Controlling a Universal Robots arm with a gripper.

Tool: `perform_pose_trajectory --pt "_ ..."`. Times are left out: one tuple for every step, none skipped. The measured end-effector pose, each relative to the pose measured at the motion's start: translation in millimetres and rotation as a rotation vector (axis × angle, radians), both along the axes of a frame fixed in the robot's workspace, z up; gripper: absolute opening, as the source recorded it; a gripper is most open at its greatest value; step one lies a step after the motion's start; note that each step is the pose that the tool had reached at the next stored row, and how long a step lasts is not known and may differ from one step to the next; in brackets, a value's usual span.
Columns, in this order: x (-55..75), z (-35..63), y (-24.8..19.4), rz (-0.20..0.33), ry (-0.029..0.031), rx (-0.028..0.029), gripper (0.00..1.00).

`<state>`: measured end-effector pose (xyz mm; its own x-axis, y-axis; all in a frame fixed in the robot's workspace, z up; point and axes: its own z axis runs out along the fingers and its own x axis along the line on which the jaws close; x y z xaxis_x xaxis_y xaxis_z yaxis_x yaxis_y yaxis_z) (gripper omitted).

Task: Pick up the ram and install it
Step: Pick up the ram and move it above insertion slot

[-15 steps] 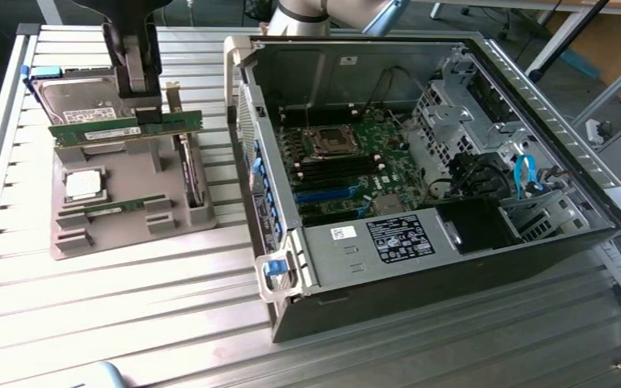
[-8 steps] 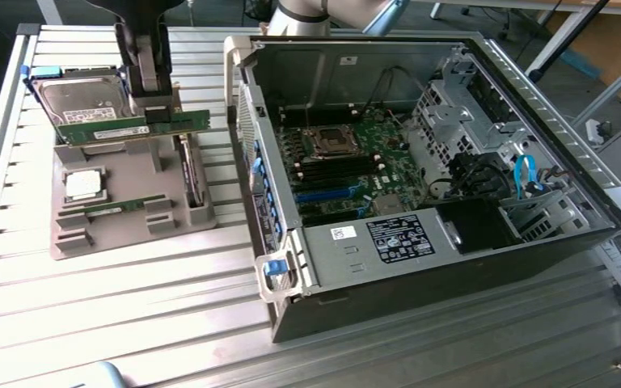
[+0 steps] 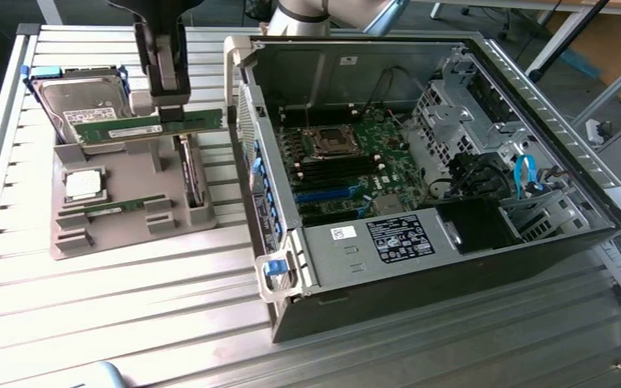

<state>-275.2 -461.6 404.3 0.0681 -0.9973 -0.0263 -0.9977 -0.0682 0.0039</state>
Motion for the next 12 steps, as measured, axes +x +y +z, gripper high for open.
perform_pose_trajectory --pt "1.2 0.0 0.0 0.000 0.0000 0.0000 0.12" --pt "2.4 0.0 0.0 0.000 -0.0001 0.0000 0.12" --pt "3.4 0.1 0.0 0.000 0.0000 0.0000 0.12" --pt "4.5 0.1 0.0 0.000 0.0000 0.0000 0.12" --pt "5.7 0.0 0.0 0.000 -0.0001 0.0001 0.12" --pt "7.0 0.1 0.0 0.000 0.0000 0.0000 0.12" --pt "8.3 0.1 0.0 0.000 0.0000 0.0000 0.12" --pt "9.6 0.1 0.0 0.000 -0.0001 0.0000 0.12" --pt "11.0 0.1 0.0 0.000 0.0000 0.0000 0.12" --pt "12.7 0.2 0.0 0.000 0.0000 0.0000 0.12" --pt "14.1 0.2 0.0 0.000 0.0000 0.0000 0.12" --pt "15.7 0.2 0.0 0.000 0.0000 0.0000 0.12"
